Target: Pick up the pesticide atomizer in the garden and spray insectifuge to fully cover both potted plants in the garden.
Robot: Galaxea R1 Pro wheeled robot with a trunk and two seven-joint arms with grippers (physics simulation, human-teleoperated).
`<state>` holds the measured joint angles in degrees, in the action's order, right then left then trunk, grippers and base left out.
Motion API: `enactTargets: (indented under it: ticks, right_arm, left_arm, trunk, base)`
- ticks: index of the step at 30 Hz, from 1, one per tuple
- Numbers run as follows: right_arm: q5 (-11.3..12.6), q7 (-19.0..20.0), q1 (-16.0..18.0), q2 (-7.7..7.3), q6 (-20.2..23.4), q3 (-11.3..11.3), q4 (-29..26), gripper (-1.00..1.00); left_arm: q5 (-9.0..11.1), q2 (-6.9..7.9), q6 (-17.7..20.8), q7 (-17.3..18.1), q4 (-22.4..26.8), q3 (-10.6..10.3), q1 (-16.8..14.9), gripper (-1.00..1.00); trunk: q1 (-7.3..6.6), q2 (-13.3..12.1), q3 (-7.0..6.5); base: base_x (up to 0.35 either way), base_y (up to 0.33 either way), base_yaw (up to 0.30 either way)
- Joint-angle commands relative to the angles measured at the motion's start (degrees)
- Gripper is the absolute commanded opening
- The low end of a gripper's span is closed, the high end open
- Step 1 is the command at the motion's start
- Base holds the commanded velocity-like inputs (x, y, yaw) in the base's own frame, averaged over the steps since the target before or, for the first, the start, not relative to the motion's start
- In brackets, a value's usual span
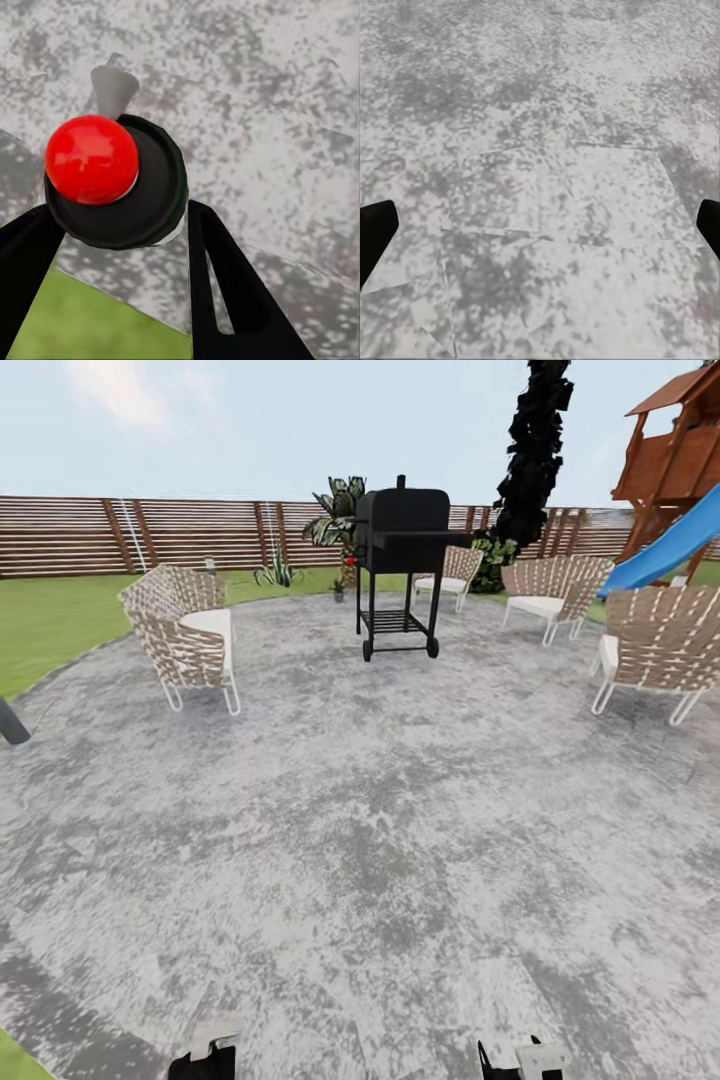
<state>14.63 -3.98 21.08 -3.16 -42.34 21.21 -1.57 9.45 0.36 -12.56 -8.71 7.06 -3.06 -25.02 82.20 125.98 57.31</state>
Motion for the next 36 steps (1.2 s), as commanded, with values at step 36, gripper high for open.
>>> enactTargets:
  ticks: [36]
  right_arm:
    - [0.1,-0.4,0.0,0.0,-0.1,0.5,0.0,1.0]
  left_arm:
    - [0.5,-0.01,-0.2,-0.1,0.0,-0.4,0.0,-1.0]
  trunk:
    - [0.03,0.0,0.05]
  base:
    - [0.339,0.0,0.0]
